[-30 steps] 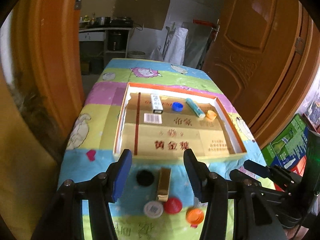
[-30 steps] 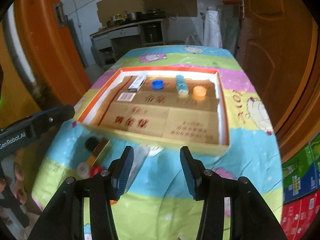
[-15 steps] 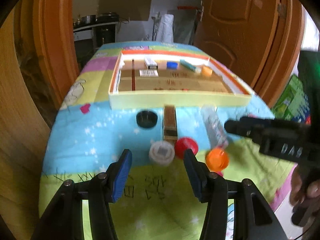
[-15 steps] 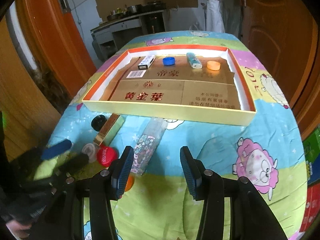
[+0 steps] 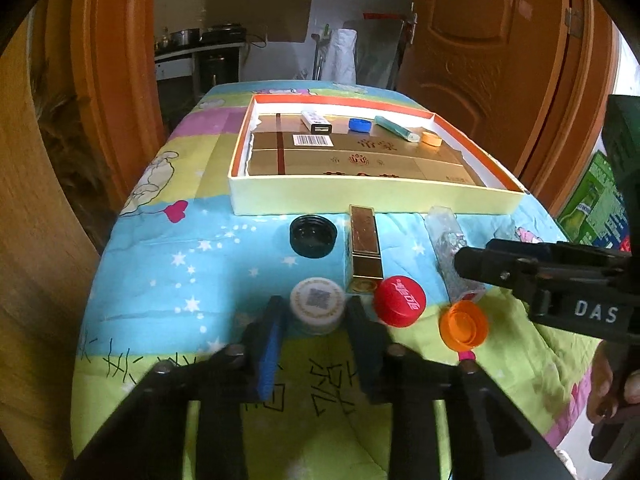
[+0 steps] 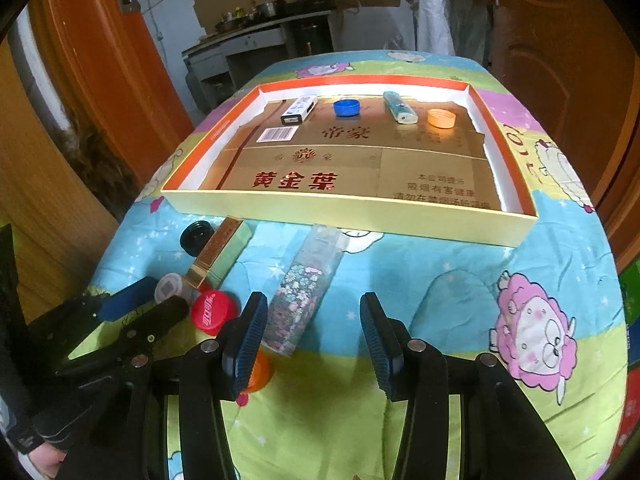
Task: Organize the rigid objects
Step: 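Withdraw both tools toward the remaining caps and tubes, then grasp the white QR-code cap with the left gripper while the right grasps the glittery tube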
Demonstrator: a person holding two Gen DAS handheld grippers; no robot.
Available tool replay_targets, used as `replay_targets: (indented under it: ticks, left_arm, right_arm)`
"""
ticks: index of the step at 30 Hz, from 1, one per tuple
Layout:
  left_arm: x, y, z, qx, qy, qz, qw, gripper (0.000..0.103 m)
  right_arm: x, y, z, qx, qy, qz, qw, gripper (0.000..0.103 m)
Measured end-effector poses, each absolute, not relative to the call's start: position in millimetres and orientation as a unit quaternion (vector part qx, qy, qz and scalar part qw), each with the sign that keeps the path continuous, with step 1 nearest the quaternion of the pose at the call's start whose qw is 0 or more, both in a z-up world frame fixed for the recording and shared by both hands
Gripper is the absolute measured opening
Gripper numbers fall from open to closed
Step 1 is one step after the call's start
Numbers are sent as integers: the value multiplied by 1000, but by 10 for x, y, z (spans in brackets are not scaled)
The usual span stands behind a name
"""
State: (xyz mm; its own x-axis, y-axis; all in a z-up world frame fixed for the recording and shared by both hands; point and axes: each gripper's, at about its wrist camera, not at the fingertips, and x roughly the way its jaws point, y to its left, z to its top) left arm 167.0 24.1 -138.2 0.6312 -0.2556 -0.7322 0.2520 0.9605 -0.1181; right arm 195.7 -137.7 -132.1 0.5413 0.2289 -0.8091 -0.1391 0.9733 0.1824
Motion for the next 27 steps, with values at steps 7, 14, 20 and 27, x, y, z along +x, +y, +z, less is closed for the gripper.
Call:
replay_targets:
  ticks: [7, 14, 20, 27]
  left_arm:
    - [1631, 253, -1378, -5, 402, -145, 904, 29]
    - [1594, 291, -1365, -16, 398, -148, 905, 29]
    - [1563, 329, -1316, -30, 392, -153, 907, 29]
    - [1549, 319, -1172, -39, 377, -161, 911, 29]
  right_arm:
    - [2078, -1243, -1376, 38, 468, 92, 878, 50]
    - [2113, -1147, -1418, 26, 470, 82, 879, 23]
    - [2086, -1170, -1395, 36, 468, 87, 879, 20]
    - [2034, -1224, -1279, 45, 454, 86, 885, 20]
